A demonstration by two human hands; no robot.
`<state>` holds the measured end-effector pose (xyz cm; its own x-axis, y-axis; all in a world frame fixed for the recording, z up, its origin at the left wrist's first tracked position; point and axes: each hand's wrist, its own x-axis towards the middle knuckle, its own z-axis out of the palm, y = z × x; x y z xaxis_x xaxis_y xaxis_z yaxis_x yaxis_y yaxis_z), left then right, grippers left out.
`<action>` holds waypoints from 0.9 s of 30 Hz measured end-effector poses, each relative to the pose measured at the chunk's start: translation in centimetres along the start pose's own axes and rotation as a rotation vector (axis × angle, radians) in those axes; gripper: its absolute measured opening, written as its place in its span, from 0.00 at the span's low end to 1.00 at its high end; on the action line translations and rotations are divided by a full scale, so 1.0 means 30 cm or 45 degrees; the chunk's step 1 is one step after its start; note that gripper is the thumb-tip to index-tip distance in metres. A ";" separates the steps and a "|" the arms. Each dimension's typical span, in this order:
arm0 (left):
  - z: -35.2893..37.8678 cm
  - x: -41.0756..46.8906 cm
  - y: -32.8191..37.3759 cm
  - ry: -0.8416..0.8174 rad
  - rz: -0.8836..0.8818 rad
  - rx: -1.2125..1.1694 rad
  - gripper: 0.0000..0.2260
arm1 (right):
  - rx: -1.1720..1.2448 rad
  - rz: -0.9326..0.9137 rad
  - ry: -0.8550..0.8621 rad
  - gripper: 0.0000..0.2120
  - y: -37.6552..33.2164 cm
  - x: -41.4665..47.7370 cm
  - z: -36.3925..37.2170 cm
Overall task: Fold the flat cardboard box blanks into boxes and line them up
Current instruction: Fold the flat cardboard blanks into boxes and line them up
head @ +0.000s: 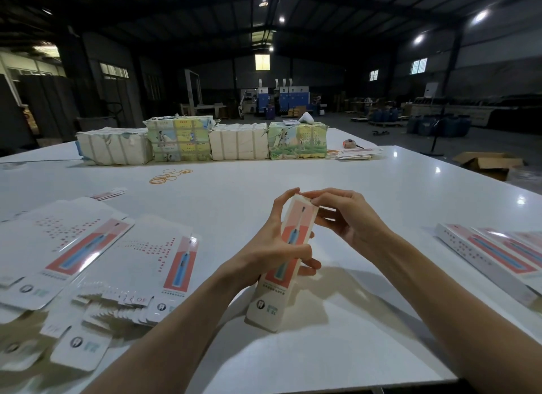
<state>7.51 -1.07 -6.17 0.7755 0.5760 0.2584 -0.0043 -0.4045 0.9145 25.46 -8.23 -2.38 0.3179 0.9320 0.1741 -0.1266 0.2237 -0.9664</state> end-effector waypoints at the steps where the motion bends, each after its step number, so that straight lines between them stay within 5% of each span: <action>1: -0.001 0.000 0.000 0.003 -0.016 -0.011 0.47 | -0.030 -0.032 -0.008 0.12 -0.001 -0.002 0.002; 6: -0.018 0.006 -0.004 0.073 -0.116 -0.094 0.46 | -0.084 -0.077 -0.147 0.10 0.004 -0.022 0.031; 11: -0.024 0.012 -0.005 0.064 -0.154 -0.296 0.45 | -0.438 -0.317 -0.013 0.14 0.035 -0.043 0.073; 18: -0.012 0.009 -0.006 0.011 -0.169 -0.400 0.45 | -0.304 -0.321 -0.060 0.10 0.039 -0.042 0.052; 27: 0.023 0.010 0.001 0.241 -0.128 -0.663 0.41 | -0.666 -0.393 0.024 0.18 0.093 -0.053 0.116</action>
<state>8.17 -1.40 -6.29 0.6617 0.7303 0.1695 -0.2843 0.0352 0.9581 21.34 -8.08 -4.68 0.2834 0.8403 0.4621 0.4511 0.3084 -0.8375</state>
